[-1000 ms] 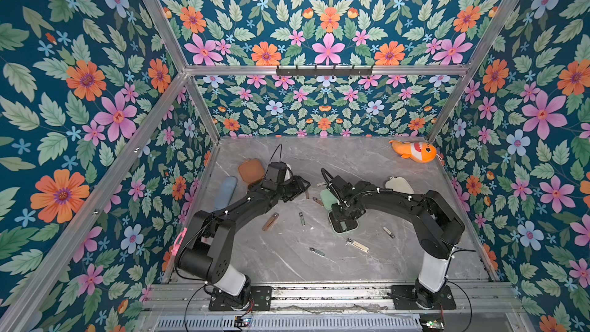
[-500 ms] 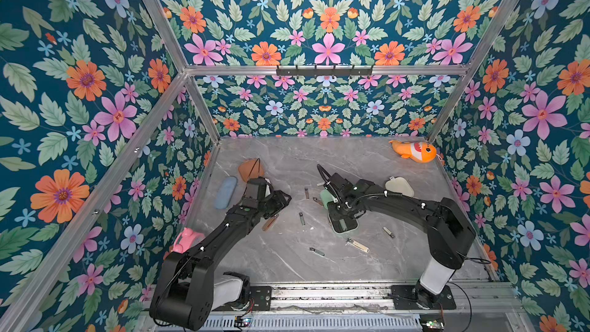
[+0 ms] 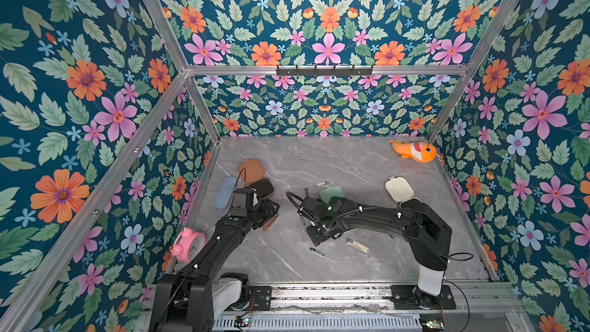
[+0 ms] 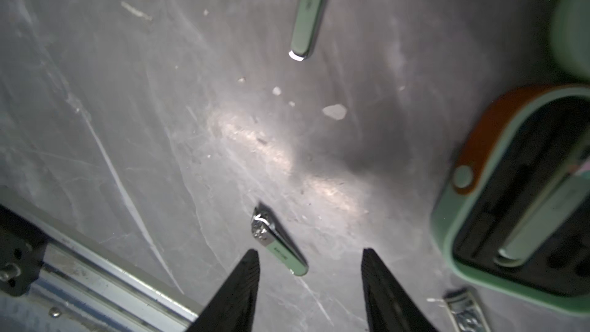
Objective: Organize nail clipper sets
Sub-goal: Pick up the nail clipper from the center of the board.
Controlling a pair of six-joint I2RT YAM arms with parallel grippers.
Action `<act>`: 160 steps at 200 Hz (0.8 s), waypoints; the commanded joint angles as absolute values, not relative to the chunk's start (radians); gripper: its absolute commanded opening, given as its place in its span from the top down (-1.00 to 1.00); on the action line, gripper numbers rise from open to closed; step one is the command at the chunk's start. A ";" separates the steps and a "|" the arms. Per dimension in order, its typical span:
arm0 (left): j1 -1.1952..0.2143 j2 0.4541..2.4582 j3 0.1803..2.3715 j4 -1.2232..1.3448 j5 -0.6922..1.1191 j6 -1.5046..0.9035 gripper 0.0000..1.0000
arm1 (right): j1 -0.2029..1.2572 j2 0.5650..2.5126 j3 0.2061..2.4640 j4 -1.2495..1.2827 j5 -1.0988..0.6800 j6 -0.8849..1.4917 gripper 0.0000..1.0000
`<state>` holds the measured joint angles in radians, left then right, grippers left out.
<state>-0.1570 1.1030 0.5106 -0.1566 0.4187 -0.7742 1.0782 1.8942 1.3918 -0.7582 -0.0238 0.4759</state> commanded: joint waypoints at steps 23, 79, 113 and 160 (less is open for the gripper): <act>-0.148 1.093 0.502 -0.165 0.432 -0.753 -0.19 | 1.125 1.914 1.372 -0.784 -0.050 0.493 -0.09; -0.147 1.103 0.503 -0.158 0.437 -0.753 -0.19 | 1.126 1.963 1.376 -0.774 -0.060 0.486 -0.07; -0.147 1.103 0.495 -0.153 0.440 -0.756 -0.19 | 1.126 2.006 1.406 -0.782 -0.052 0.482 -0.02; -0.147 1.103 0.482 -0.146 0.440 -0.759 -0.19 | 1.126 2.047 1.445 -0.799 -0.036 0.484 0.12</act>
<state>-0.1486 1.1030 0.4862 -0.1566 0.4324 -0.7605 1.1248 2.0319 1.4338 -0.7795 -0.0467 0.4789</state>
